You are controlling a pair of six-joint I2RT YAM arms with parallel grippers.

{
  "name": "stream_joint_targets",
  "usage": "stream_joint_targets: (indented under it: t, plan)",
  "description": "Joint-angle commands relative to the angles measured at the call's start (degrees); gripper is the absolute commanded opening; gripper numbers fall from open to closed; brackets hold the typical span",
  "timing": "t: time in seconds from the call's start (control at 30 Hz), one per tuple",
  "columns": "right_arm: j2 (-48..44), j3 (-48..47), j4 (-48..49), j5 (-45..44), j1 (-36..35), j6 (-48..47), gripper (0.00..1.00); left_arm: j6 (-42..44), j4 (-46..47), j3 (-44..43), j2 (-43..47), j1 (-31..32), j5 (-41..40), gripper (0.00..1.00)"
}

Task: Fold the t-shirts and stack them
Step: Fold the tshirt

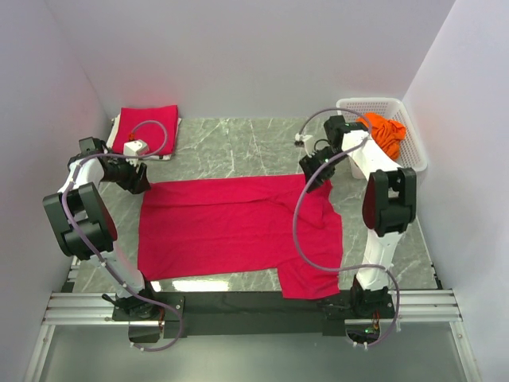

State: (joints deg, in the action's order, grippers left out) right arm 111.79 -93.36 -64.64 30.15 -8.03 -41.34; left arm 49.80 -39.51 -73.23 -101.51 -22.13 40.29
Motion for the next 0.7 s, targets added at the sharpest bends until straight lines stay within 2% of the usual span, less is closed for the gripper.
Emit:
stream_joint_targets:
  t: [0.0,0.17,0.53,0.67]
  plan:
    - [5.3,-3.6,7.6,3.7,-1.4,15.0,0.54,-0.8,-0.1,-2.1,0.4,0.3,2.2,0.61]
    - [9.1,-5.4,12.3,2.0,-3.8,21.6,0.55,-0.7,-0.1,-1.9,0.5,0.3,1.8,0.62]
    - [14.8,-6.5,16.0,-0.1,-6.7,24.4,0.58,-0.9,0.4,-1.7,0.2,0.4,1.5,0.63]
    - [15.0,-7.8,13.8,1.6,-7.0,23.2,0.49,-0.8,0.1,-2.2,-0.2,0.3,1.5,0.62]
